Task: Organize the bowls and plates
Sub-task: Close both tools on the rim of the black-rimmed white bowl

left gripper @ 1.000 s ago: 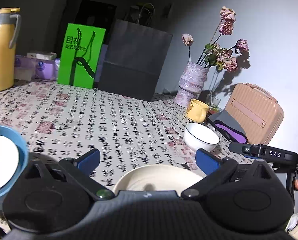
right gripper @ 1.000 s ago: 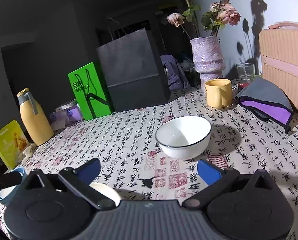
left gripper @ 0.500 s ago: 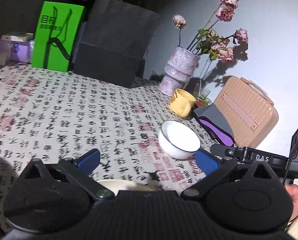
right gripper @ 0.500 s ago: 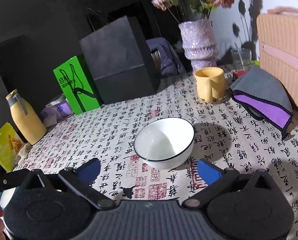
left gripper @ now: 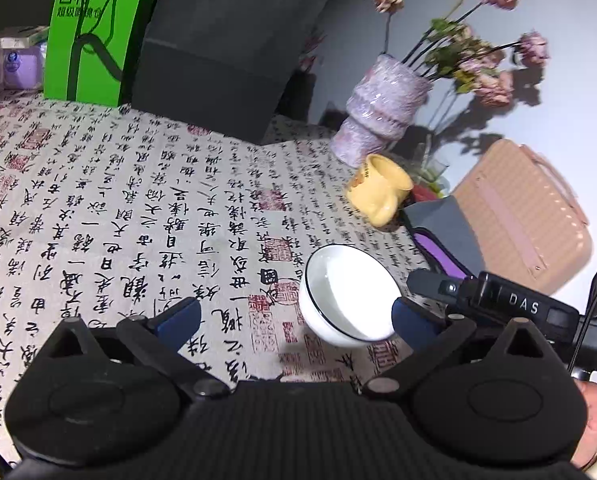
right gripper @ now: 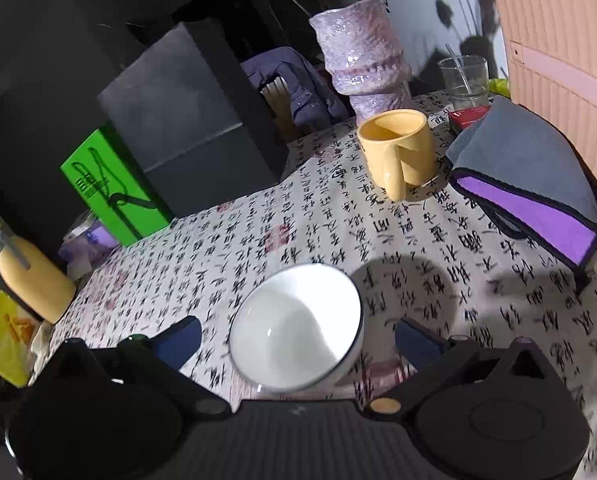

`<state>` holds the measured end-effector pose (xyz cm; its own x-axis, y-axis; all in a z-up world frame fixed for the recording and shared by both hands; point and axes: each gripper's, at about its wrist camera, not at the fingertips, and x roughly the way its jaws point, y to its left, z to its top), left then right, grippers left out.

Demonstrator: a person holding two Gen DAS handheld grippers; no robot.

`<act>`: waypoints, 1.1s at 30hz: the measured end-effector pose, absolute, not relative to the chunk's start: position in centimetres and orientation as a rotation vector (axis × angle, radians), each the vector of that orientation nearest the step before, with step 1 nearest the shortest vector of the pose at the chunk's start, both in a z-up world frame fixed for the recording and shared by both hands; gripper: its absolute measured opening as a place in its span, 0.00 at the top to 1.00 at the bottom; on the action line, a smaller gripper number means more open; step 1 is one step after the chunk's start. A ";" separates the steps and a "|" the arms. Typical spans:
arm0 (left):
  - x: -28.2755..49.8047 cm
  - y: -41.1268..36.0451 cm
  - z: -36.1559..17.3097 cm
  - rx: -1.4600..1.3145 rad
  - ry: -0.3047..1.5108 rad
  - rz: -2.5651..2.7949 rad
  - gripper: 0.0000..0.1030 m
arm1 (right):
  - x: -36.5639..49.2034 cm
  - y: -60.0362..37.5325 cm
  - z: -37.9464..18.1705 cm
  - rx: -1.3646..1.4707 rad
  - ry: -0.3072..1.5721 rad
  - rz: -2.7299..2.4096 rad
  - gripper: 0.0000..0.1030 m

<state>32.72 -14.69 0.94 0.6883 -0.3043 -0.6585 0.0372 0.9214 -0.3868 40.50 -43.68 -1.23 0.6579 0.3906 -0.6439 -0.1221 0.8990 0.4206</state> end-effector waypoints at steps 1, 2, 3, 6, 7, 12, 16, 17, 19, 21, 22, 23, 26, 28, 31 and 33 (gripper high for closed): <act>33.3 -14.9 0.7 -0.367 0.801 -0.189 0.00 | 41.2 -43.6 -1.4 0.360 0.811 0.299 0.00; 33.9 -15.1 0.5 -0.371 0.810 -0.181 0.00 | 41.9 -43.5 -1.6 0.361 0.818 0.306 0.00; 34.4 -15.3 0.1 -0.378 0.822 -0.166 0.00 | 42.7 -43.5 -2.0 0.367 0.827 0.309 0.00; 35.8 -15.6 -1.3 -0.390 0.867 -0.141 0.00 | 44.2 -43.8 -3.5 0.408 0.838 0.303 0.03; 36.3 -15.6 -1.9 -0.395 0.885 -0.133 0.00 | 44.6 -43.9 -4.1 0.420 0.841 0.306 0.05; 38.5 -15.5 -3.5 -0.413 0.924 -0.112 0.00 | 45.6 -44.8 -6.7 0.463 0.858 0.348 0.13; 39.9 -16.6 -4.1 -0.402 0.934 -0.110 0.01 | 45.3 -45.1 -7.1 0.461 0.852 0.365 0.20; 40.2 -17.0 -4.2 -0.395 0.937 -0.110 0.02 | 45.2 -45.1 -7.1 0.457 0.851 0.361 0.22; 40.7 -17.6 -4.5 -0.384 0.946 -0.111 0.04 | 45.1 -45.1 -7.4 0.450 0.863 0.350 0.32; 41.0 -18.2 -4.8 -0.376 0.958 -0.108 0.09 | 45.2 -45.0 -7.8 0.444 0.885 0.341 0.45; 41.2 -18.4 -5.0 -0.375 0.965 -0.108 0.11 | 45.3 -44.9 -7.9 0.439 0.895 0.339 0.50; 41.4 -18.6 -5.2 -0.372 0.973 -0.107 0.15 | 45.3 -44.8 -8.1 0.434 0.901 0.340 0.51; 41.9 -19.1 -5.8 -0.359 0.999 -0.098 0.32 | 45.1 -44.5 -8.0 0.415 0.896 0.346 0.59; 42.1 -19.2 -6.1 -0.366 1.015 -0.096 0.41 | 45.0 -44.4 -8.0 0.404 0.897 0.344 0.67; 42.5 -19.3 -6.5 -0.373 1.037 -0.099 0.59 | 45.0 -44.2 -8.1 0.393 0.901 0.329 0.73; 42.6 -19.4 -6.6 -0.378 1.044 -0.106 0.71 | 45.0 -44.2 -8.2 0.391 0.902 0.321 0.77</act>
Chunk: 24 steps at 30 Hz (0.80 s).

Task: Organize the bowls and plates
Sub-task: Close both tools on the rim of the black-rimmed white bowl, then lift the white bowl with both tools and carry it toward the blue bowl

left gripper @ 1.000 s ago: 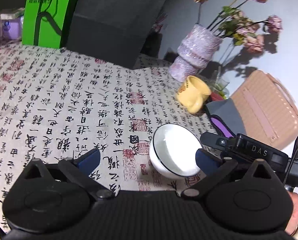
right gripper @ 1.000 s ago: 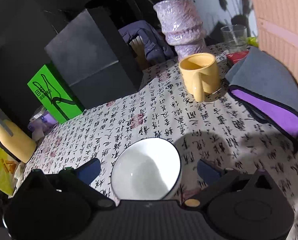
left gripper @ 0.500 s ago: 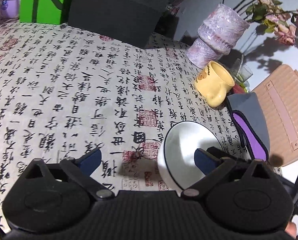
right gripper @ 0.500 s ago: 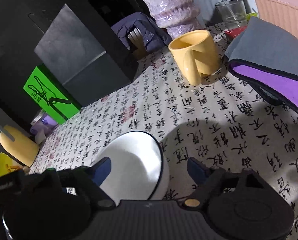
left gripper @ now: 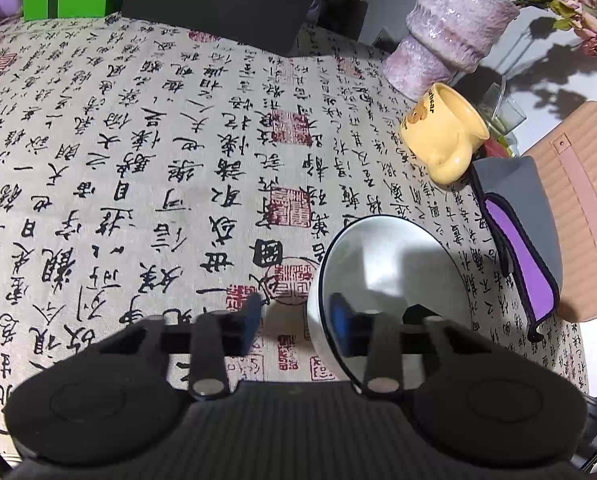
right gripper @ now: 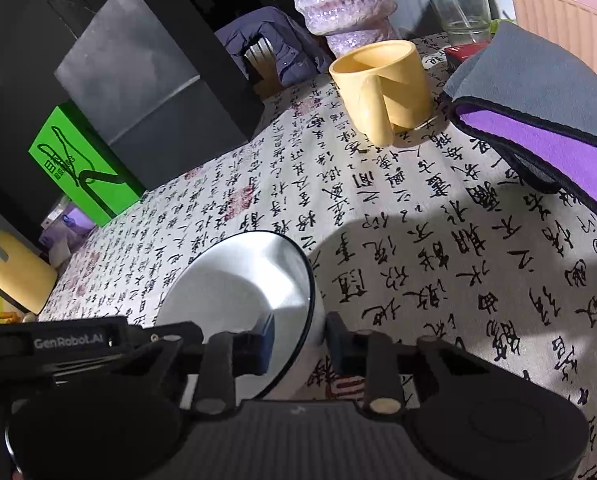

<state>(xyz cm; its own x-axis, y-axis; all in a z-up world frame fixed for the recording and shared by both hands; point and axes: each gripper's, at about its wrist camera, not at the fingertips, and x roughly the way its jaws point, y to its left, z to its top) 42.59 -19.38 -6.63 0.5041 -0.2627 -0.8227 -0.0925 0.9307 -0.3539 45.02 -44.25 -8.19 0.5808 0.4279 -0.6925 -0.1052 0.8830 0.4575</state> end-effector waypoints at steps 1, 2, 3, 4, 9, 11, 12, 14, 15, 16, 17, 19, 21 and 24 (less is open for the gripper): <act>42.6 -19.4 -6.6 -0.381 1.043 -0.116 0.73 | 45.0 -44.3 -8.2 0.392 0.904 0.318 0.79; 42.6 -19.6 -6.6 -0.380 1.042 -0.126 0.79 | 45.1 -44.3 -8.3 0.391 0.904 0.314 0.79; 42.6 -19.8 -6.5 -0.374 1.042 -0.135 0.84 | 45.1 -44.3 -8.3 0.393 0.902 0.314 0.79; 42.6 -20.0 -6.4 -0.364 1.040 -0.142 0.86 | 45.1 -44.3 -8.4 0.394 0.899 0.315 0.79; 42.5 -20.7 -6.2 -0.327 1.031 -0.129 0.88 | 45.1 -44.2 -8.6 0.390 0.888 0.312 0.80; 42.4 -20.7 -6.2 -0.322 1.029 -0.128 0.88 | 45.1 -44.2 -8.6 0.392 0.885 0.311 0.80; 42.3 -20.8 -6.2 -0.321 1.028 -0.127 0.88 | 45.1 -44.2 -8.6 0.394 0.883 0.311 0.81; 42.2 -20.8 -6.2 -0.314 1.028 -0.129 0.88 | 45.1 -44.3 -8.7 0.396 0.879 0.312 0.81; 42.2 -20.8 -6.2 -0.311 1.026 -0.131 0.88 | 45.1 -44.3 -8.7 0.396 0.878 0.313 0.81; 42.1 -20.8 -6.1 -0.307 1.024 -0.132 0.88 | 45.1 -44.3 -8.7 0.397 0.876 0.311 0.82; 42.1 -20.8 -6.1 -0.304 1.023 -0.132 0.88 | 45.1 -44.2 -8.7 0.397 0.875 0.311 0.82; 42.1 -20.9 -6.1 -0.298 1.020 -0.131 0.88 | 45.1 -44.2 -8.7 0.396 0.874 0.311 0.82; 41.9 -20.9 -6.0 -0.290 1.016 -0.131 0.87 | 45.1 -44.2 -8.7 0.395 0.873 0.311 0.83; 41.7 -21.3 -5.8 -0.269 1.007 -0.124 0.87 | 45.1 -44.2 -8.7 0.396 0.873 0.310 0.84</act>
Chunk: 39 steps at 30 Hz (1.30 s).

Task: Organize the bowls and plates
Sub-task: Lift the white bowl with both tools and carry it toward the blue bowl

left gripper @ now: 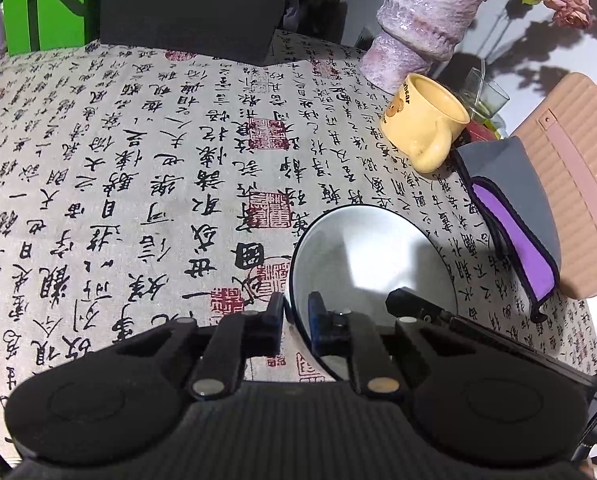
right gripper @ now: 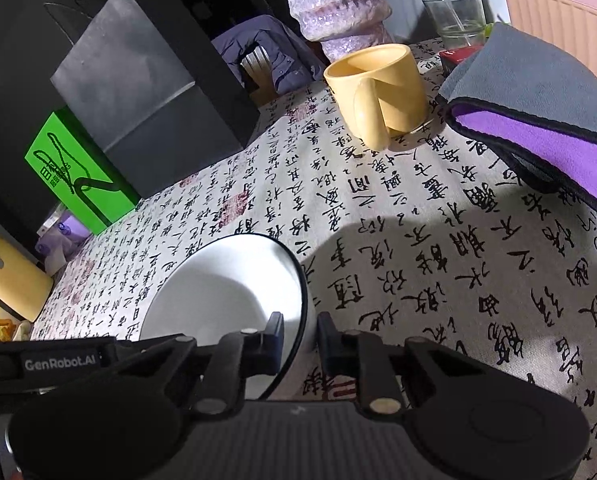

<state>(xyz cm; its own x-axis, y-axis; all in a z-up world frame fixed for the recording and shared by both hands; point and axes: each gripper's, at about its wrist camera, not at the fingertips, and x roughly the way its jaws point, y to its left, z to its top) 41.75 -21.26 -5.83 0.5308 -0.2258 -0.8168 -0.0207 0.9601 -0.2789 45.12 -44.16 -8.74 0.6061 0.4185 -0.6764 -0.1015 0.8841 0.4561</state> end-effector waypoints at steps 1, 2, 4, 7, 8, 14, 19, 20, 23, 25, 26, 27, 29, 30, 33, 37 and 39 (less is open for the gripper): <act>41.6 -21.4 -5.8 -0.262 1.004 -0.122 0.87 | 45.1 -44.2 -8.8 0.396 0.873 0.308 0.84; 41.6 -21.5 -5.7 -0.257 1.003 -0.118 0.87 | 45.2 -44.1 -8.8 0.395 0.873 0.306 0.85; 41.4 -21.7 -5.6 -0.248 1.000 -0.110 0.87 | 45.2 -44.0 -8.7 0.389 0.873 0.302 0.86; 41.1 -21.8 -5.3 -0.240 0.993 -0.104 0.87 | 45.3 -43.7 -8.7 0.374 0.874 0.292 0.88; 41.1 -21.8 -5.2 -0.238 0.992 -0.102 0.87 | 45.3 -43.6 -8.7 0.371 0.873 0.284 0.89; 40.9 -21.2 -4.9 -0.249 0.999 -0.097 0.87 | 45.4 -42.7 -8.2 0.335 0.879 0.256 0.90; 40.2 -20.5 -4.5 -0.257 0.996 -0.104 0.87 | 44.7 -41.7 -7.3 0.303 0.859 0.241 0.90; 40.0 -20.4 -4.4 -0.258 0.994 -0.104 0.87 | 44.5 -41.5 -7.1 0.299 0.857 0.239 0.90; 39.5 -19.9 -3.9 -0.263 0.980 -0.104 0.87 | 43.9 -41.1 -6.5 0.285 0.848 0.239 0.90; 39.1 -19.6 -3.5 -0.268 0.970 -0.107 0.87 | 43.5 -40.7 -6.0 0.275 0.838 0.238 0.90; 38.9 -19.4 -3.3 -0.270 0.966 -0.108 0.87 | 43.3 -40.6 -5.8 0.272 0.832 0.238 0.90; 38.6 -19.2 -3.2 -0.271 0.962 -0.109 0.87 | 43.1 -40.4 -5.5 0.269 0.827 0.238 0.90; 38.2 -19.0 -2.8 -0.275 0.954 -0.109 0.87 | 42.6 -40.0 -5.0 0.262 0.818 0.238 0.90; 38.0 -18.8 -2.7 -0.278 0.950 -0.109 0.87 | 42.4 -39.9 -4.8 0.259 0.815 0.239 0.90; 37.5 -18.2 -2.3 -0.286 0.943 -0.110 0.87 | 42.0 -39.4 -4.2 0.252 0.806 0.241 0.90; 36.8 -17.5 -1.9 -0.293 0.935 -0.108 0.87 | 41.4 -38.7 -3.7 0.244 0.799 0.246 0.90; 36.5 -17.2 -1.7 -0.297 0.932 -0.108 0.87 | 41.1 -38.4 -3.4 0.240 0.795 0.248 0.90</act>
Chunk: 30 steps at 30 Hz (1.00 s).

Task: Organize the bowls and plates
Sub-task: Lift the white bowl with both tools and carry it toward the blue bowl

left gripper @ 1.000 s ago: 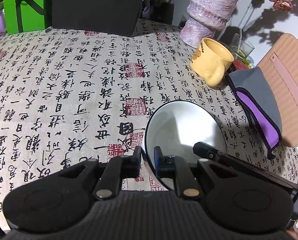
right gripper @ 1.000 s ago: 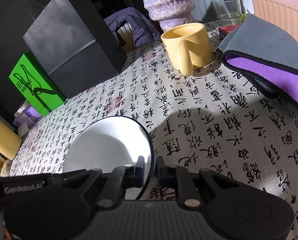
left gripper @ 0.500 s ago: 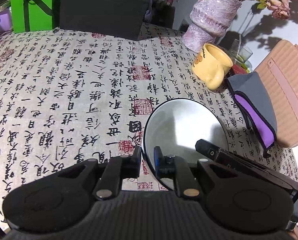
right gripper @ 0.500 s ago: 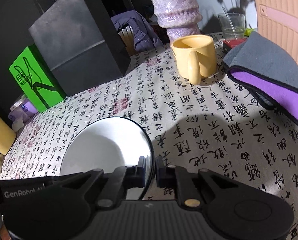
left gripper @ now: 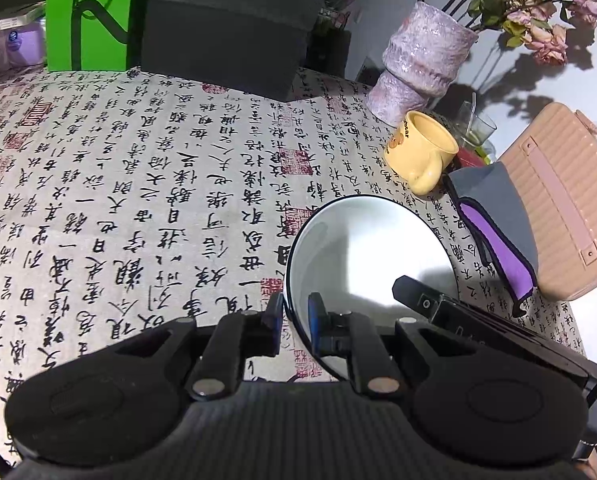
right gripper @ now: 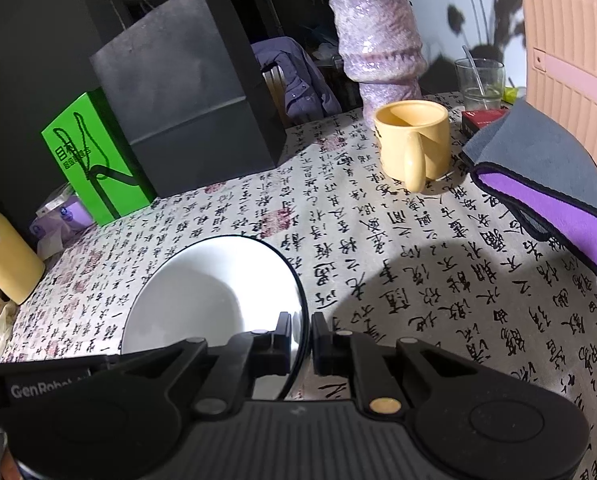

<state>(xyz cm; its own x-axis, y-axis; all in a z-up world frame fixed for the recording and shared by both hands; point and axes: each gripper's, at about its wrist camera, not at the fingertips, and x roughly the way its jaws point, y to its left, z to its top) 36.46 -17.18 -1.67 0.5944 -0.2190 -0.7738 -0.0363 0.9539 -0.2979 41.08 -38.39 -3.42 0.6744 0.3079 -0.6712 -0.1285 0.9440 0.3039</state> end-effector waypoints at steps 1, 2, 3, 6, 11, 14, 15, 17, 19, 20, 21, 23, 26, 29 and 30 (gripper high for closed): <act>36.3 -17.0 -1.6 -0.300 0.930 -0.107 0.87 | 40.9 -38.2 -3.3 0.238 0.794 0.249 0.90; 36.1 -16.8 -1.4 -0.302 0.927 -0.107 0.87 | 40.8 -38.1 -3.2 0.236 0.792 0.251 0.90; 36.0 -16.6 -1.3 -0.305 0.925 -0.106 0.87 | 40.6 -37.9 -3.0 0.233 0.790 0.253 0.90; 35.5 -16.0 -1.0 -0.313 0.917 -0.106 0.87 | 40.2 -37.4 -2.6 0.225 0.784 0.255 0.90; 34.6 -15.2 -0.5 -0.321 0.904 -0.106 0.87 | 39.5 -36.5 -2.0 0.212 0.777 0.261 0.90; 34.1 -14.7 -0.2 -0.328 0.899 -0.104 0.87 | 39.1 -36.0 -1.7 0.205 0.771 0.265 0.90; 33.8 -14.5 -0.2 -0.330 0.898 -0.104 0.87 | 38.9 -35.9 -1.6 0.202 0.769 0.267 0.90; 33.5 -14.2 -0.1 -0.333 0.895 -0.101 0.87 | 38.5 -35.5 -1.5 0.196 0.766 0.269 0.90; 33.1 -13.8 0.0 -0.336 0.891 -0.097 0.87 | 38.2 -35.1 -1.3 0.190 0.765 0.273 0.90; 32.9 -13.5 0.1 -0.340 0.890 -0.096 0.87 | 38.0 -34.9 -1.3 0.188 0.766 0.275 0.90; 32.7 -13.3 0.2 -0.343 0.887 -0.094 0.87 | 37.9 -34.7 -1.2 0.185 0.766 0.277 0.90; 32.3 -12.9 0.4 -0.347 0.881 -0.091 0.87 | 37.6 -34.3 -1.1 0.178 0.765 0.281 0.90; 31.8 -12.3 0.6 -0.356 0.873 -0.087 0.87 | 37.1 -33.6 -0.8 0.169 0.761 0.288 0.90; 31.3 -11.7 0.8 -0.366 0.867 -0.083 0.87 | 36.7 -33.0 -0.5 0.162 0.757 0.294 0.90; 31.1 -11.4 0.9 -0.370 0.864 -0.081 0.87 | 36.5 -32.8 -0.4 0.159 0.755 0.296 0.90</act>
<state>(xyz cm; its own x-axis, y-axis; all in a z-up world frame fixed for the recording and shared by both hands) 31.05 -11.45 0.89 0.6506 -0.2181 -0.7274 -0.0783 0.9335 -0.3499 36.52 -32.83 -0.36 0.6894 0.3202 -0.6498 -0.2067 0.9467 0.2472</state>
